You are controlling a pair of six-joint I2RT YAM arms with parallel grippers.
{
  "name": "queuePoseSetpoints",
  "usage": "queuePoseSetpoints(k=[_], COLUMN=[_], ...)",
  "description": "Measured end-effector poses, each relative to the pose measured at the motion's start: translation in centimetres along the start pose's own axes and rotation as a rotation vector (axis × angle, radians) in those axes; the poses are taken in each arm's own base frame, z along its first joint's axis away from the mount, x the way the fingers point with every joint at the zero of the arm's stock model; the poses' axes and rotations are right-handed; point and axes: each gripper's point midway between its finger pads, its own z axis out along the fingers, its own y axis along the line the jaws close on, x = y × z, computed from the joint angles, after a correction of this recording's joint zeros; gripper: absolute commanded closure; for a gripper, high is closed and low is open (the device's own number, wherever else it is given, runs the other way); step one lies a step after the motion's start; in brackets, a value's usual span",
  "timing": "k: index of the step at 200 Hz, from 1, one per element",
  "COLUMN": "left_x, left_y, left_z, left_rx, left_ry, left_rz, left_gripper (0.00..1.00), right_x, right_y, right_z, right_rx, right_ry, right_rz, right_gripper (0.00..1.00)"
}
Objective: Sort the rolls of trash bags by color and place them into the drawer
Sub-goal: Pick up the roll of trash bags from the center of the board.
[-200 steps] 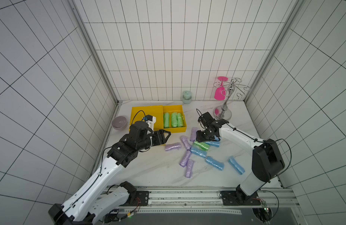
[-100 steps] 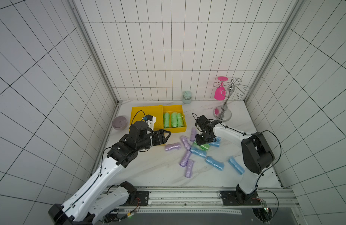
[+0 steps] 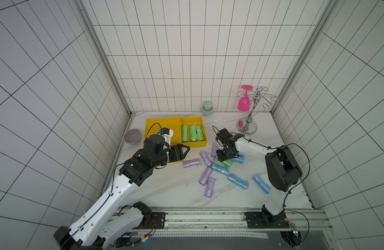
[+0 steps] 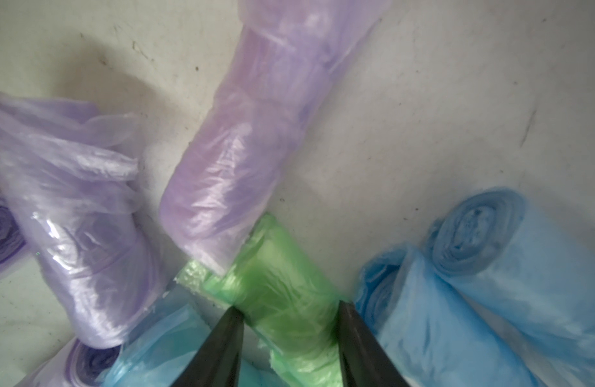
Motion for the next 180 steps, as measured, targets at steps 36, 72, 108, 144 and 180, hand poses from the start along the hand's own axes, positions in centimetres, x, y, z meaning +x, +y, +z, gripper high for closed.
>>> queuePoseSetpoints(k=[36, 72, 108, 144, 180], left_x=[0.0, 0.0, 0.0, -0.9, -4.1], left_y=[0.0, -0.1, -0.1, -0.9, -1.6], left_z=[-0.1, -0.1, -0.1, -0.6, -2.0], left_rx=[0.002, 0.003, 0.003, 0.008, -0.01], left_ry=[-0.001, -0.002, -0.002, -0.019, -0.084], left_rz=[0.0, 0.001, 0.001, 0.024, 0.055], left_gripper=[0.32, 0.32, 0.31, 0.3, 0.3], right_x=[0.0, 0.2, 1.2, 1.3, -0.4], right_y=[-0.2, -0.3, -0.4, -0.3, -0.3], right_z=[0.0, -0.3, -0.8, -3.2, -8.5], right_rx=[0.015, 0.012, 0.011, 0.0, -0.016], right_ry=[-0.012, -0.038, -0.031, -0.059, -0.157], right_rz=[0.013, 0.037, 0.064, 0.097, 0.138], right_gripper=[0.75, 0.95, 1.0, 1.0, 1.0])
